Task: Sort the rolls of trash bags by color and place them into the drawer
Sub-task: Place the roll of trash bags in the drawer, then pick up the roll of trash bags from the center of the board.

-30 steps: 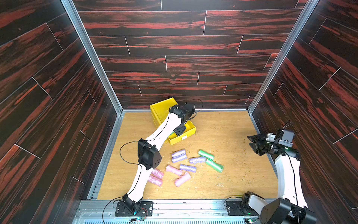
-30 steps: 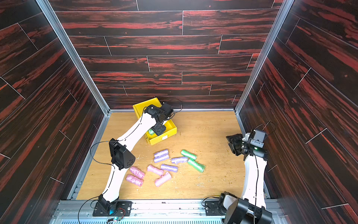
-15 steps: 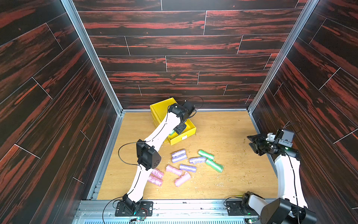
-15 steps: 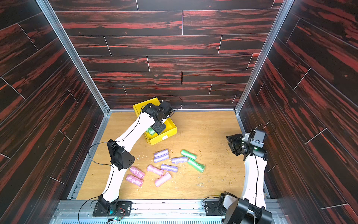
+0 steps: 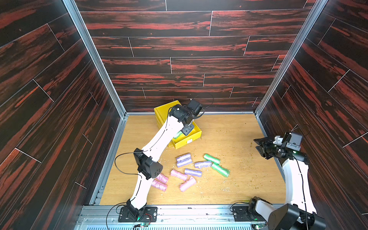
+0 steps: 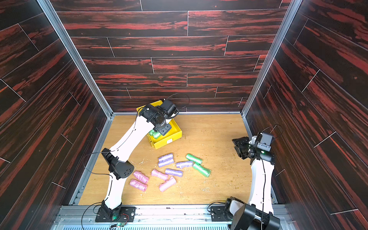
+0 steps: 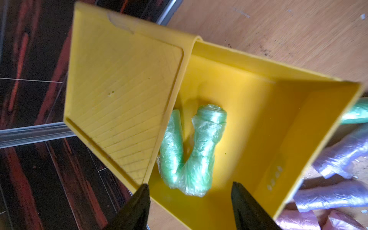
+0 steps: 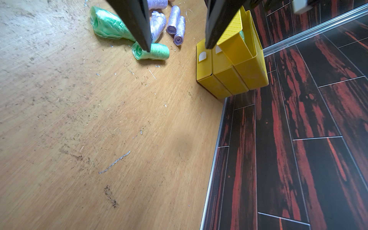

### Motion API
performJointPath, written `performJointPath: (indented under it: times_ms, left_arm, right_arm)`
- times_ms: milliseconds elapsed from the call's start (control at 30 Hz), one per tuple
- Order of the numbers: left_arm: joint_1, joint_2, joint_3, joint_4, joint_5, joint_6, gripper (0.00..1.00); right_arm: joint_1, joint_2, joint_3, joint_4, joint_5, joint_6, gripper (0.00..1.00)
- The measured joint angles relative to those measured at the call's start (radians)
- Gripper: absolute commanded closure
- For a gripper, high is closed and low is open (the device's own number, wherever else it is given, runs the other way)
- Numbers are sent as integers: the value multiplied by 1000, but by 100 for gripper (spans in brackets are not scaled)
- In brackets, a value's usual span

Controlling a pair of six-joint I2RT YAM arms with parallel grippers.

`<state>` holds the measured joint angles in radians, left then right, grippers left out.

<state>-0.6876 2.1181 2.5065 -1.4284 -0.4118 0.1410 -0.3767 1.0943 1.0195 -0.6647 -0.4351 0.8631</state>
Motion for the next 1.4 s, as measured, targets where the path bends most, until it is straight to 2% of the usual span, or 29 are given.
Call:
performJointPath:
  times_ms: [133,233,400,533,733,933,1133,1267,1400]
  left_arm:
    - [-32,-97,-6,28,-16,-8,32]
    - [-37,-220,-81,86,-47,-27,32]
    - [-29,-537,-441,294,-131,-45,20]
    - [-4,-726,-668,427,-179,-67,19]
    - [70,-844,-907,526,-202,-113,18]
    - [141,-955,-1126,578,-200,-142,15]
    - [209,-1056,-1231,637,-195,-151,14]
    - [241,-1067,-1261,668,-177,-153,14]
    - [259,-1066,-1284,683,-151,-154,14]
  right_arm:
    - [3,0,19,0,-9,-8,52]
    - [25,0,42,14,-18,-30,52]
    - [154,-9,113,57,14,-106,52]
    - [332,29,219,58,84,-200,53]
    - [672,211,352,-2,286,-340,52]
    - [921,358,332,-97,472,-395,51]
    - [996,396,256,-166,583,-400,42]
    - [1027,418,216,-194,639,-384,31]
    - [1070,445,158,-216,681,-356,25]
